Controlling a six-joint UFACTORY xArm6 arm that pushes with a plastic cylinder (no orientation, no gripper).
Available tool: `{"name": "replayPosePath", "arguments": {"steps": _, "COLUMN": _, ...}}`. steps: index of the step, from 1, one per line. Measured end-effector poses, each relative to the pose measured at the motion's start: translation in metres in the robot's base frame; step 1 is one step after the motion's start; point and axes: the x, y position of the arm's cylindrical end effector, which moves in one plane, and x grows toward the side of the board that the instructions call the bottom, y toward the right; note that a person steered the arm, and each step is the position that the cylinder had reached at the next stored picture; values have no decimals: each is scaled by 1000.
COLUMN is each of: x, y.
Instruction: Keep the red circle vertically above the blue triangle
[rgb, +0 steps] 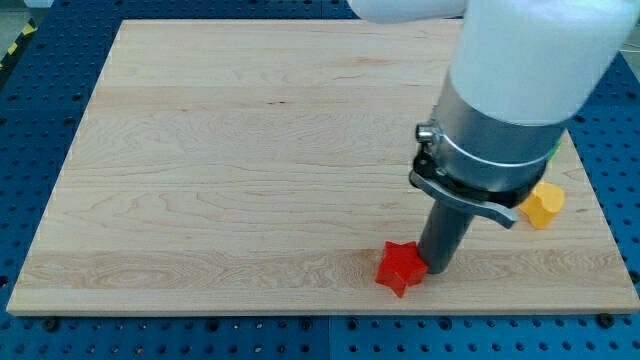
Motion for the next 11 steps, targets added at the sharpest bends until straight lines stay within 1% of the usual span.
{"name": "replayPosePath", "arguments": {"steps": 1, "x": 0, "y": -22}}
{"name": "replayPosePath", "arguments": {"steps": 2, "x": -7, "y": -12}}
{"name": "replayPosePath", "arguments": {"steps": 4, "x": -79, "y": 88}}
{"name": "replayPosePath", "arguments": {"steps": 5, "x": -102, "y": 134}}
{"name": "replayPosePath", "arguments": {"steps": 6, "x": -120, "y": 147}}
{"name": "replayPosePath", "arguments": {"steps": 7, "x": -144, "y": 123}}
{"name": "replayPosePath", "arguments": {"steps": 9, "x": -203, "y": 44}}
{"name": "replayPosePath", "arguments": {"steps": 10, "x": -222, "y": 45}}
{"name": "replayPosePath", "arguments": {"steps": 11, "x": -257, "y": 51}}
